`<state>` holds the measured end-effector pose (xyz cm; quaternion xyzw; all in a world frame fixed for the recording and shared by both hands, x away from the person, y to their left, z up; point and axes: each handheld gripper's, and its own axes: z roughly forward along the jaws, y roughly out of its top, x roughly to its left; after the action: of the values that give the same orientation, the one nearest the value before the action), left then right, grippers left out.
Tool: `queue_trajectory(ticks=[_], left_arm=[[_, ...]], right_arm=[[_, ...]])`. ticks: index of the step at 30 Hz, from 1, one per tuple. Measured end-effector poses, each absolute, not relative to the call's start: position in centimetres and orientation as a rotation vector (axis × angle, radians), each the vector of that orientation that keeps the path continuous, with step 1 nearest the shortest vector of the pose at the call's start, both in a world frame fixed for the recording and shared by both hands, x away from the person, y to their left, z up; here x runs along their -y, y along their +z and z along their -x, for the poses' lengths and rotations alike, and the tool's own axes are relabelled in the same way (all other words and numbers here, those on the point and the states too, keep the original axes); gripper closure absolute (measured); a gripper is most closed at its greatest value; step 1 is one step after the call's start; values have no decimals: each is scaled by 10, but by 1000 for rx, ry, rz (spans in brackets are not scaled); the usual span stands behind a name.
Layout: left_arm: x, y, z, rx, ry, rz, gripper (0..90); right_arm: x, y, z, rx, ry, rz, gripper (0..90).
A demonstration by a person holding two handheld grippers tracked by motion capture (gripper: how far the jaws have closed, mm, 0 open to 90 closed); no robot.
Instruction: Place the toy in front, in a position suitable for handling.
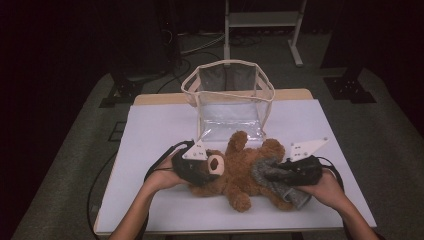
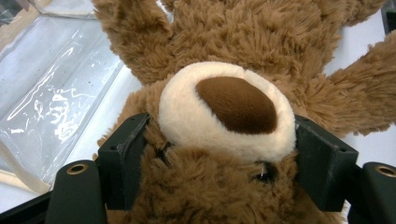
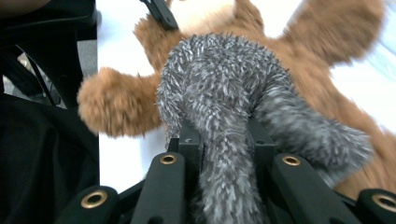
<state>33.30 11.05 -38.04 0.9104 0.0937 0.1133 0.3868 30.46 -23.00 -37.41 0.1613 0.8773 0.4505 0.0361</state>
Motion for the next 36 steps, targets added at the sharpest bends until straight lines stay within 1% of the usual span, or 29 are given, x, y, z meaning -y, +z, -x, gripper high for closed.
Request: queue_trajectory(ticks=[6, 8, 11, 13, 17, 22, 27, 32, 36], left_arm=[[-112, -381, -334, -247, 275, -2308, 263], [-113, -381, -335, -247, 270, -2303, 266], [-111, -380, -335, -233, 266, -2295, 294], [-109, -379, -336, -231, 266, -2298, 304], [-106, -378, -337, -240, 263, -2294, 305], [-109, -380, -336, -242, 259, -2287, 304], [-115, -382, -334, -239, 238, -2266, 302], [-112, -381, -333, -222, 248, -2277, 303], [-109, -381, -331, -204, 260, -2285, 304]], right_arm=[[201, -363, -306, -2707, 1365, -379, 728], [202, -363, -305, -2716, 1353, -379, 729], [206, -362, -302, -2722, 1372, -402, 730], [202, -360, -300, -2727, 1366, -381, 730], [175, -357, -301, -2758, 1343, -280, 730], [144, -366, -302, -2830, 1270, -175, 731], [152, -374, -294, -2859, 1231, -175, 734], [172, -368, -287, -2822, 1232, -228, 734], [164, -363, -291, -2795, 1231, -225, 735]])
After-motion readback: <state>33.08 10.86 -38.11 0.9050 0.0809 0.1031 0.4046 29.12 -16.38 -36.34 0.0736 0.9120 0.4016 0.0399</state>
